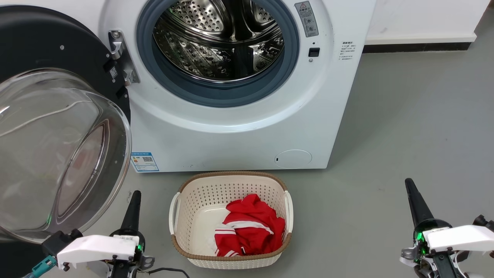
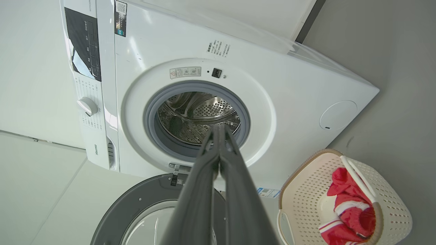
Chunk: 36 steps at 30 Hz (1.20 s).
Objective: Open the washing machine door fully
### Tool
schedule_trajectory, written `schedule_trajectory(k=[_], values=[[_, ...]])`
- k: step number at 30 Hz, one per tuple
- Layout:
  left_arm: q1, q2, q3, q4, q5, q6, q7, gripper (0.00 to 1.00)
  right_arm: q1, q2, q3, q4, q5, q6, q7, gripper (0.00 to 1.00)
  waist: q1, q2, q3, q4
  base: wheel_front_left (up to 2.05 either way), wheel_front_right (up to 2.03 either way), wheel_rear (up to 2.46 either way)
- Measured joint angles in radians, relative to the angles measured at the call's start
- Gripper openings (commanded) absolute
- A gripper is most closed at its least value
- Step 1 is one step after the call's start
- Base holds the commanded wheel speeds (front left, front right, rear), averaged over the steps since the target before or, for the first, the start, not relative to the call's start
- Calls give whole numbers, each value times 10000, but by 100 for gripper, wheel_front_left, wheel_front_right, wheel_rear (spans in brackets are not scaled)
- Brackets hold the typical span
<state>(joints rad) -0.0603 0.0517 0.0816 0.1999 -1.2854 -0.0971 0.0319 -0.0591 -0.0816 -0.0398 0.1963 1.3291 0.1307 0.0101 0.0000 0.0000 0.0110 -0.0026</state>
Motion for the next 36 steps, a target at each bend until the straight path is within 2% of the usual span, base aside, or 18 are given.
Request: schedule_trajectory(k=[36], values=[[-362,0,251,410,-2924,-270,711,0,-373,21,-324,403,2759,0,648,0,0,0,-69,23,0,0,0]])
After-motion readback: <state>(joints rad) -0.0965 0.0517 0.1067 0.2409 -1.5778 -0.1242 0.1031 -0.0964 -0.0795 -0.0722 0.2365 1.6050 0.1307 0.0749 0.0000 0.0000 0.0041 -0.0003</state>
